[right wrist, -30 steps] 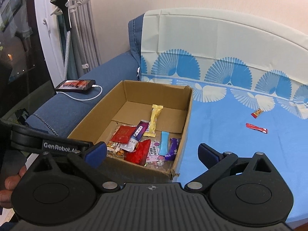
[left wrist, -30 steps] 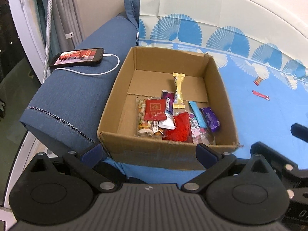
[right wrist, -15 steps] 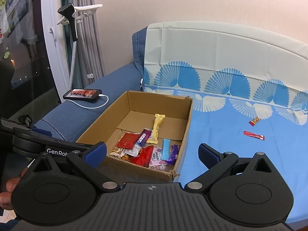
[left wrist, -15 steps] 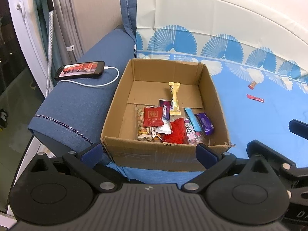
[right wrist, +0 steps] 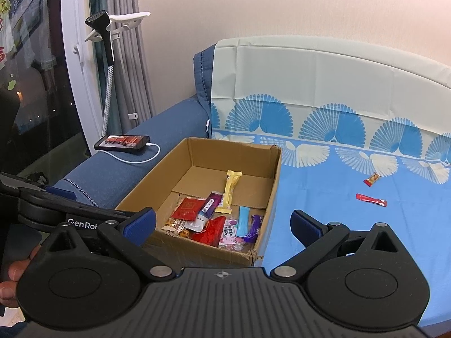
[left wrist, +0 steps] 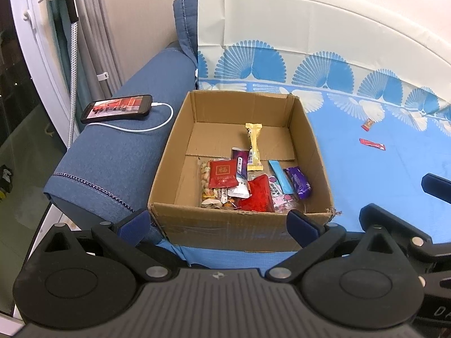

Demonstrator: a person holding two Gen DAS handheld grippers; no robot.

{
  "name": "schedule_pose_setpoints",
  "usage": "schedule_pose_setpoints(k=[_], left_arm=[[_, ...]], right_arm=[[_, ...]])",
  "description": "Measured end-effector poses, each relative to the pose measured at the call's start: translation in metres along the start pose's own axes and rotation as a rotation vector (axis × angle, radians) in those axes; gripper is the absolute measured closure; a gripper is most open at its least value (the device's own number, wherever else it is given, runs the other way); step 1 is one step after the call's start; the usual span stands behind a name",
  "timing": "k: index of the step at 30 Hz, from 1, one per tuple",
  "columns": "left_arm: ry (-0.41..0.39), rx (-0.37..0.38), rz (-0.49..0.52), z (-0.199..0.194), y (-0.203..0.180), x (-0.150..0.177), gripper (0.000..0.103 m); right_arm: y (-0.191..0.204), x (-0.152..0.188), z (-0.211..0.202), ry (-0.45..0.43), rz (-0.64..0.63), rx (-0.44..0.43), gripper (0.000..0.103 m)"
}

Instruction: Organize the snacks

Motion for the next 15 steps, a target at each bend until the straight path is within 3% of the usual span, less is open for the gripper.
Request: schedule_pose_setpoints(k=[15], left_arm=[[0.006,-0.027,0.042,0.004,-0.02,-0.011,0.0]], right_arm=[[-0.02,0.003,0.004,-0.019,0.069,0.002,0.001]])
Point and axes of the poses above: each gripper's, at about its wrist camera, not at the fingertips, and z roughly the way its jaws point, y to its left, x to its underside, the point moved 1 cm from there along z, roughly the way its jaws point, and after that the axes turned 13 degrees about -x, right-handed, at the moved point
